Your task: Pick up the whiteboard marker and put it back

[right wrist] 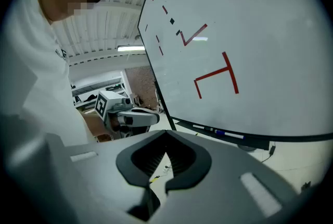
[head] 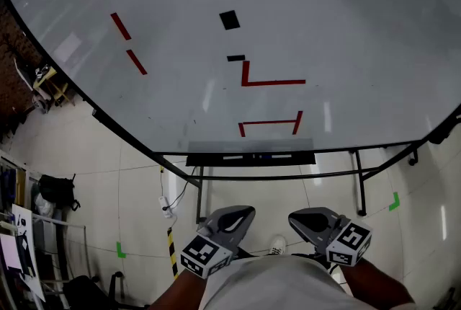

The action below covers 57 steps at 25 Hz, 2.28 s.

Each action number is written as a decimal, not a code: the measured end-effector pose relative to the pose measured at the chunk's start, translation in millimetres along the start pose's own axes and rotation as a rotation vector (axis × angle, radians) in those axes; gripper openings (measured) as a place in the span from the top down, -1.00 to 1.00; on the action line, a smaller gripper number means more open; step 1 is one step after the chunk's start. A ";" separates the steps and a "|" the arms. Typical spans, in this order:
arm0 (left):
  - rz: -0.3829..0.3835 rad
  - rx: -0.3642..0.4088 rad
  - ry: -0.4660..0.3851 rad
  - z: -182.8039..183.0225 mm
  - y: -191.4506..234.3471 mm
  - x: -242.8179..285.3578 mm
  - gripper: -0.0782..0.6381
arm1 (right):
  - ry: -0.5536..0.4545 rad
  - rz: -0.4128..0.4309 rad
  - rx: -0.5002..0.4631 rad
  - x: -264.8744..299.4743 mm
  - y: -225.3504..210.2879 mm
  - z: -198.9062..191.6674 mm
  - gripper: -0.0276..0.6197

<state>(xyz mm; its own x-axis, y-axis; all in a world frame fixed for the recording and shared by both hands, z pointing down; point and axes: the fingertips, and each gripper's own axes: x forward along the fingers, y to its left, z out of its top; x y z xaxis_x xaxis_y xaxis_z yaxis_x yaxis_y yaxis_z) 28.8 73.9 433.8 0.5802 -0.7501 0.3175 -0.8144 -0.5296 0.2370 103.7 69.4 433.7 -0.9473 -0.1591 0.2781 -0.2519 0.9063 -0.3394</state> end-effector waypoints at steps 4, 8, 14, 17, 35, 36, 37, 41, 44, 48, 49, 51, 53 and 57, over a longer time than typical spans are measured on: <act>0.037 -0.027 -0.021 1.1 8.0 0.2 0.73 | 0.009 0.005 -0.003 -3.4 -8.2 -4.4 0.91; 0.084 -0.094 -0.049 2.0 30.1 -9.0 0.73 | 0.031 0.007 0.014 2.4 -10.8 -11.1 0.91; 0.100 -0.168 -0.082 7.2 82.7 -15.1 0.73 | 0.005 -0.055 0.045 30.1 -22.0 -3.9 0.91; 0.048 -0.117 -0.067 17.6 102.3 -10.6 0.73 | -0.031 -0.118 0.059 46.5 -32.4 11.1 0.91; -0.098 0.090 0.068 18.2 180.0 27.4 0.71 | -0.069 -0.310 0.081 100.7 -60.7 46.3 0.91; -0.085 0.084 0.072 18.0 182.3 30.0 0.71 | -0.058 -0.303 0.076 99.1 -62.9 44.8 0.91; -0.071 0.078 0.073 18.5 184.7 32.3 0.71 | -0.047 -0.297 0.070 97.4 -65.4 43.8 0.91; -0.019 0.084 0.069 18.0 194.1 41.3 0.70 | -0.026 -0.278 0.058 91.2 -76.5 43.0 0.91; -0.004 0.133 0.113 7.4 194.9 48.6 0.67 | -0.007 -0.260 0.054 88.6 -79.9 40.8 0.91; -0.002 0.278 0.206 -7.8 190.9 58.3 0.64 | -0.001 -0.247 0.053 87.3 -83.1 40.9 0.91; -0.005 0.321 0.229 -11.7 189.3 60.8 0.64 | -0.002 -0.247 0.052 86.8 -83.9 41.1 0.91; -0.012 0.389 0.273 -19.2 186.6 65.5 0.64 | -0.003 -0.250 0.055 86.1 -85.7 39.9 0.91; -0.019 0.424 0.297 -21.9 185.3 68.9 0.64 | -0.004 -0.250 0.060 86.6 -86.2 38.2 0.91; -0.021 0.451 0.313 -21.0 187.3 74.2 0.64 | -0.009 -0.248 0.061 87.2 -85.3 36.9 0.91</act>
<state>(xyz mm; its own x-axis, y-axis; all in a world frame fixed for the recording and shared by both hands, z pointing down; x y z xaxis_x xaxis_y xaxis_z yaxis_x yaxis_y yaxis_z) -80.5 -72.6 521.1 0.5152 -0.6206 0.5911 -0.6862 -0.7119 -0.1494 35.3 -36.2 453.8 -0.8567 -0.3773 0.3518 -0.4879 0.8139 -0.3154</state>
